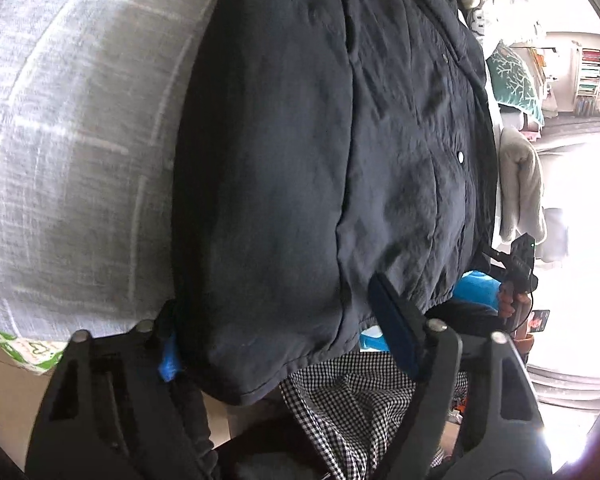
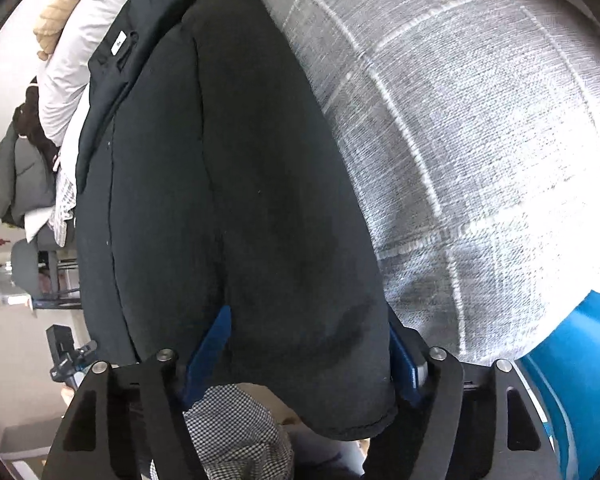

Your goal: Fold large clothes

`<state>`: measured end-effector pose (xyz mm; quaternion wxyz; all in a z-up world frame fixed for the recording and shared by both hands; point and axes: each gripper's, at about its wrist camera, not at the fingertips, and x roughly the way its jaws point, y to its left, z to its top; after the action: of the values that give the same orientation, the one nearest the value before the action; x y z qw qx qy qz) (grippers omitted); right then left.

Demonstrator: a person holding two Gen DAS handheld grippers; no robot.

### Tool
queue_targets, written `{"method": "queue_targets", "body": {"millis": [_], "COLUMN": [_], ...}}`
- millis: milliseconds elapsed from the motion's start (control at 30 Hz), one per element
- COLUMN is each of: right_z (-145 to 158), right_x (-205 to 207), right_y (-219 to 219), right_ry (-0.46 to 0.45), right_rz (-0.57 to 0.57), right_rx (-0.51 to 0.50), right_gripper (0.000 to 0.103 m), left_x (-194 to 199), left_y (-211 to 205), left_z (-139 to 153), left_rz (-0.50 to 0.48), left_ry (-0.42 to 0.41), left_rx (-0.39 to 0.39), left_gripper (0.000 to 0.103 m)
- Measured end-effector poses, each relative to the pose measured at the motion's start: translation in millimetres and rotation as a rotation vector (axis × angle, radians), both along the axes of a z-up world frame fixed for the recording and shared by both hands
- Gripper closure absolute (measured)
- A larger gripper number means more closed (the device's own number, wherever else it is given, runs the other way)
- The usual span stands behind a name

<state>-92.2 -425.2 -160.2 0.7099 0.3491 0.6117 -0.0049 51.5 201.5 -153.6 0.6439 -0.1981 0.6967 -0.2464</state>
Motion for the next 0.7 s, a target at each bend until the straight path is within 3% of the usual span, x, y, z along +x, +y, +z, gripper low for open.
{"method": "queue_targets", "body": {"millis": [133,167,300,367,433,600,700], "right_z": [-1,-2,-1,6,14,51,73], "right_x": [0,1,0,2,5,13,19], "right_y": [4,6,6,13,23,39,44], "right_ry": [-0.006,-0.008,-0.026,-0.063,-0.104,-0.287,-0.399], "right_rz": [0.004,0.003,-0.012,0.015,0.045,0.075,0.063], "right_rx": [0.007,0.018,0.065,0.073,0.061,0.068,0.084], "right_gripper": [0.052,0.063,0.088,0.092,0.093,0.094,0.094], "left_x": [-4,-6,-8,-9,-9,-2,10], "left_y": [3,4,6,1,-3,-14,-14], "left_z": [-5,-5,-1,6,15,42,68], "left_rz": [0.003,0.008,0.012,0.015,0.014,0.044,0.128], "left_ry": [0.018,0.026,0.009,-0.015,-0.049,-0.148,-0.232], "left_rx": [0.0,-0.006,-0.027,-0.043,-0.065,-0.153,-0.214], "left_gripper": [0.05,0.054,0.07,0.081,0.084,0.088,0.089]}}
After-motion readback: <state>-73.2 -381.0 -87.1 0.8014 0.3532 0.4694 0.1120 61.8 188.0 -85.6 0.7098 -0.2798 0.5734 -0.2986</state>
